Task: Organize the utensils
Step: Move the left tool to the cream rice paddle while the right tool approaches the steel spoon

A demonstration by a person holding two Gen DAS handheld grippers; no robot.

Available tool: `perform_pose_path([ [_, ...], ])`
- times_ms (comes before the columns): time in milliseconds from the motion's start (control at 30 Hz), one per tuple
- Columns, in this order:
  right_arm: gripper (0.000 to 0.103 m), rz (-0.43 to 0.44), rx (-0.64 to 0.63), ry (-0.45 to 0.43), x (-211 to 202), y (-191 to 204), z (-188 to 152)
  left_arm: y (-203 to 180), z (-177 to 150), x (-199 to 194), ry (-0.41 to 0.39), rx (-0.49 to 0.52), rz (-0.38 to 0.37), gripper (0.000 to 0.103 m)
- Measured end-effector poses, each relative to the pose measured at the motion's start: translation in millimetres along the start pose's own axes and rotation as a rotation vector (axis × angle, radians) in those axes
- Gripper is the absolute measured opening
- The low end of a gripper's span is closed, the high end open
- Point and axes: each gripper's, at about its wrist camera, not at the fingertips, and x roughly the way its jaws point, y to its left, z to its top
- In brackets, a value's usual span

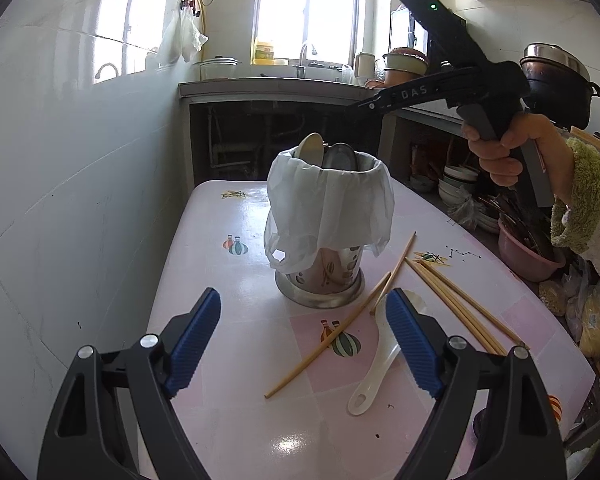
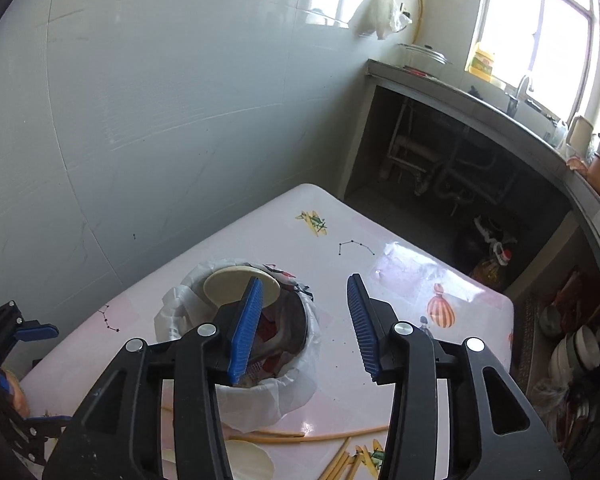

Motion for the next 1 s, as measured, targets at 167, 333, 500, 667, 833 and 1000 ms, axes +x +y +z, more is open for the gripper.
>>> perform_pose_path([
  [167,0.043,0.062,0.161,-0.078,-56.2,-20.2,-37.8,-12.8,0.4,2.9,0.018,0.033,-0.016,0.082],
  [333,0.044,0.1,0.319,-0.063,-90.9,-23.1,-117.7,-26.5,-3.5,15.6,0.071,0.077,-0.042,0.082],
  [500,0.044,0.169,0.426,0.048,-96.2,1.3,-197.1,-36.2,-8.3,27.1,0.118,0.121,-0.048,0.082],
  [667,0.044,0.213,0.355,0.161,-81.1,50.1,-237.4,-41.5,-13.9,34.8,0.155,0.136,-0.052,0.082],
  [833,0.044,0.321,0.333,0.216,-62.4,75.4,-252.0,-47.1,-16.1,37.7,0.165,0.137,-0.081,0.082],
  [1000,0.044,0.342,0.288,0.209,-58.6,88.9,-246.9,-63.9,-9.0,47.3,0.182,0.198,-0.192,0.082],
])
